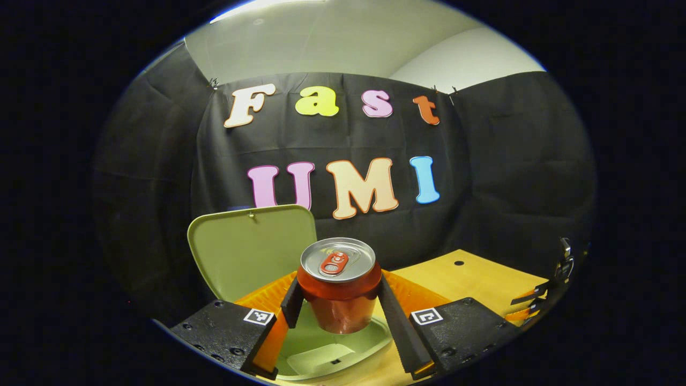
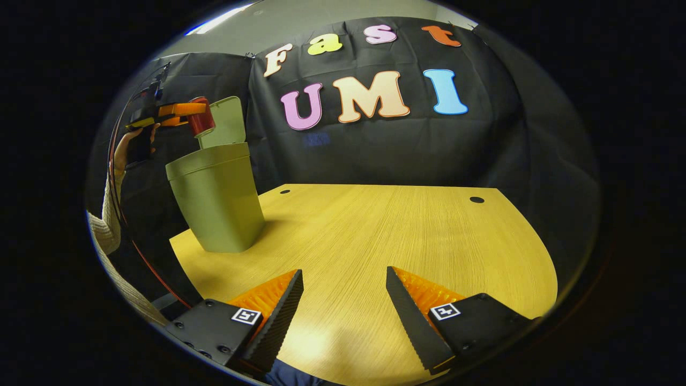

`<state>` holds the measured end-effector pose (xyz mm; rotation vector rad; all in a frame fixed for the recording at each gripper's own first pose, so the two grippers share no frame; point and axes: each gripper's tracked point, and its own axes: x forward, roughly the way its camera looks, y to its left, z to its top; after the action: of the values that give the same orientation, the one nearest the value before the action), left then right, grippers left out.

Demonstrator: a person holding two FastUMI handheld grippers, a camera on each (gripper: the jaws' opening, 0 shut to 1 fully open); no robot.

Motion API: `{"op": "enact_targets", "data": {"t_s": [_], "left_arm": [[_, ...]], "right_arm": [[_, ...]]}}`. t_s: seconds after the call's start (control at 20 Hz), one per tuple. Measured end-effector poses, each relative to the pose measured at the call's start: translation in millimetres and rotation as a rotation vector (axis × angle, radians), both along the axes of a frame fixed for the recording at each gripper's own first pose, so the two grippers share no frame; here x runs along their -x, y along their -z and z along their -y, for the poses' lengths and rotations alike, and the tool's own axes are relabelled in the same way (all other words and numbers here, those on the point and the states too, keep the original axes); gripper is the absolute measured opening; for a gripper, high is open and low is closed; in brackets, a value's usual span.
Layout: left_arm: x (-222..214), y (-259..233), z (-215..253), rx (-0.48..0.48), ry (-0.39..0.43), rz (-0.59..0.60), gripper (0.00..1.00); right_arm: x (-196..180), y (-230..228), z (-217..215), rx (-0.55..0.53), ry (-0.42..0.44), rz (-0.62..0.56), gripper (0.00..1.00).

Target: Press the lid of the desktop garbage bin to open it, pick up the crumpled paper on the desktop and throw it into the bin, then pick up the pop can on the desktop and drop it into the bin, and finally close the garbage bin lid.

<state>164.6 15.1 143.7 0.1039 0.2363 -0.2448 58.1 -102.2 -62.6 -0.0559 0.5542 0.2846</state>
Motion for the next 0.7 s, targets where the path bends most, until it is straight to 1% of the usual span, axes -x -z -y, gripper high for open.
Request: {"op": "enact_targets", "data": {"t_s": [0.1,0.25,0.35,0.55,0.7], "left_arm": [[-2.6,10.3,-13.8,-0.002,-0.023,-0.028,0.78],[-5.2,25.6,-21.9,0.031,-0.042,-0.075,0.78],[-7.2,30.2,-26.5,0.041,-0.049,-0.084,0.79],[-13.0,23.7,-33.7,0.04,-0.064,-0.076,0.79],[-19.5,4.2,-39.0,0.018,-0.081,-0.039,0.79]], "right_arm": [[0.0,-3.0,-2.3,-0.002,0.0,0.003,0.98],[-0.9,-5.4,-7.4,0.005,-0.002,0.007,0.98],[0.1,-6.6,-8.1,0.015,0.001,0.004,0.98],[-0.5,-5.7,-8.8,0.009,0.004,0.003,0.98],[-3.0,-3.7,-9.5,-0.002,0.01,0.0,0.98]]}}
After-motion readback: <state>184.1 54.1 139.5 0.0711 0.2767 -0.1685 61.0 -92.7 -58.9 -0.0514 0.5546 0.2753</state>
